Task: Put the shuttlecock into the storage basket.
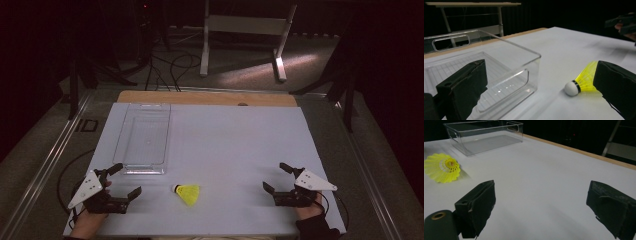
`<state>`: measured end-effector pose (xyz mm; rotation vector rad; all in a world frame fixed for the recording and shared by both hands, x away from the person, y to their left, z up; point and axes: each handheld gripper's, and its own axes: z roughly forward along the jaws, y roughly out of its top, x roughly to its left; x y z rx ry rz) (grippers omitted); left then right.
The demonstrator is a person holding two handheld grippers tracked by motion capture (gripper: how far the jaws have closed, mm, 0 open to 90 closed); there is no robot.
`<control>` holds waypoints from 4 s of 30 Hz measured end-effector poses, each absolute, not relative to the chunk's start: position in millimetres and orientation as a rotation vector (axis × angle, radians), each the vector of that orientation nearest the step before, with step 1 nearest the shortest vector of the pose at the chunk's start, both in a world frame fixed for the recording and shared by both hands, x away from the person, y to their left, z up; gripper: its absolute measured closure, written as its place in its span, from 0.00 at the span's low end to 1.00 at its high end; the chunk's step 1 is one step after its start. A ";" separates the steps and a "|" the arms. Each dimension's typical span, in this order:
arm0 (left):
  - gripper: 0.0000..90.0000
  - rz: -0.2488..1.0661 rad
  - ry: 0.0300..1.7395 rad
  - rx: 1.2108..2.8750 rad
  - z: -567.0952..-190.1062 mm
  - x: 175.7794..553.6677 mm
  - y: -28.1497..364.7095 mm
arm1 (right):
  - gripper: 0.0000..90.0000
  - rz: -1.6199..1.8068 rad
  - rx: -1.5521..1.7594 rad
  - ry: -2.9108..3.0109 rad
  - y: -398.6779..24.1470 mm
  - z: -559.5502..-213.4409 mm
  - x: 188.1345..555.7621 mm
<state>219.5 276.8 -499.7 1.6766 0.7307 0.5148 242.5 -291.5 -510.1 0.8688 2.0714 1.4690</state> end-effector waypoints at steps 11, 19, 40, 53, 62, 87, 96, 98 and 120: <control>0.00 0.508 0.679 1.749 -468.2 232.3 281.7 | 0.10 1.467 0.865 2.077 -289.9 -509.4 242.0; 0.00 0.463 0.605 1.807 -452.7 239.2 279.9 | 0.10 1.468 0.860 2.085 -289.1 -509.3 242.0; 0.00 0.279 0.447 2.118 -448.2 250.6 271.1 | 0.10 1.472 0.851 2.108 -288.0 -510.3 242.6; 0.00 0.170 0.368 2.300 -458.0 256.6 260.3 | 0.10 1.476 0.848 2.121 -287.1 -511.0 242.9; 0.00 0.081 0.308 2.424 -462.1 260.2 247.2 | 0.10 1.482 0.846 2.125 -286.9 -511.3 243.1; 0.02 0.012 0.063 2.611 -455.9 274.6 195.1 | 0.10 1.482 0.845 2.137 -286.3 -511.6 243.1; 0.12 0.025 0.032 2.589 -462.3 284.2 182.5 | 0.10 1.485 0.844 2.139 -286.2 -511.6 243.1; 0.15 0.033 0.030 2.593 -464.4 286.2 180.0 | 0.10 1.485 0.842 2.141 -286.2 -511.7 243.2; 0.43 0.006 -0.060 2.675 -480.9 300.7 144.1 | 0.10 1.490 0.836 2.160 -285.5 -512.4 243.3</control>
